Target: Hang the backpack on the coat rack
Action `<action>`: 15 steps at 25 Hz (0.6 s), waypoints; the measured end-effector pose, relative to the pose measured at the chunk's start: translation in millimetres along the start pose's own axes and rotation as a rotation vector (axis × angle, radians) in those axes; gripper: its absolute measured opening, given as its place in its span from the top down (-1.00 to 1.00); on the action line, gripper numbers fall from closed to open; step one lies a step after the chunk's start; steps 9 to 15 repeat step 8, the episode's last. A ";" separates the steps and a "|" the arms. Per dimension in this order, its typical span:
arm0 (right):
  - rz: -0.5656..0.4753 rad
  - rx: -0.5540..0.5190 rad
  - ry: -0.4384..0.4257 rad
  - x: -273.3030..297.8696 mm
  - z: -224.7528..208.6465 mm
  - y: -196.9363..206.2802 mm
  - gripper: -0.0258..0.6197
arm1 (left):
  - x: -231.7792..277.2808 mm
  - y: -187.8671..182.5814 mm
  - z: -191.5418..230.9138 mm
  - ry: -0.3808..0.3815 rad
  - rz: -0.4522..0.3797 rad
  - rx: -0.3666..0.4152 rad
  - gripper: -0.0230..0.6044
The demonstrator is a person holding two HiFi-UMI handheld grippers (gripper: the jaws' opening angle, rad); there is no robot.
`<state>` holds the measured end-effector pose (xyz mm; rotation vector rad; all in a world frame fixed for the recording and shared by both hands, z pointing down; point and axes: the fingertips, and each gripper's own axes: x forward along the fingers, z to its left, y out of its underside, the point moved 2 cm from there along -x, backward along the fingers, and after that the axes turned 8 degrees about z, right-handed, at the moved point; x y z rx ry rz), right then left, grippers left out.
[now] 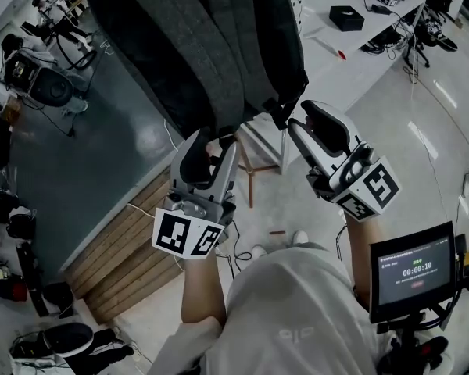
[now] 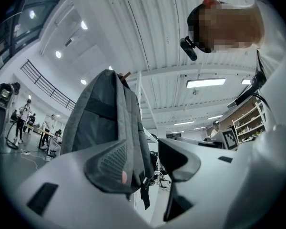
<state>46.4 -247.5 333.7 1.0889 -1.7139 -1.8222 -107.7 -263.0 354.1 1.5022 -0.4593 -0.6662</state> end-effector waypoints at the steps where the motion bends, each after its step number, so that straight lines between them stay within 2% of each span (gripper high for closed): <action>1: 0.002 -0.003 0.003 -0.2 0.8 0.4 0.42 | -1.0 -0.8 0.5 0.001 -0.003 -0.001 0.24; 15: 0.014 -0.013 0.026 -0.7 -0.8 10.4 0.42 | -4.4 4.9 6.9 -0.001 -0.008 -0.009 0.24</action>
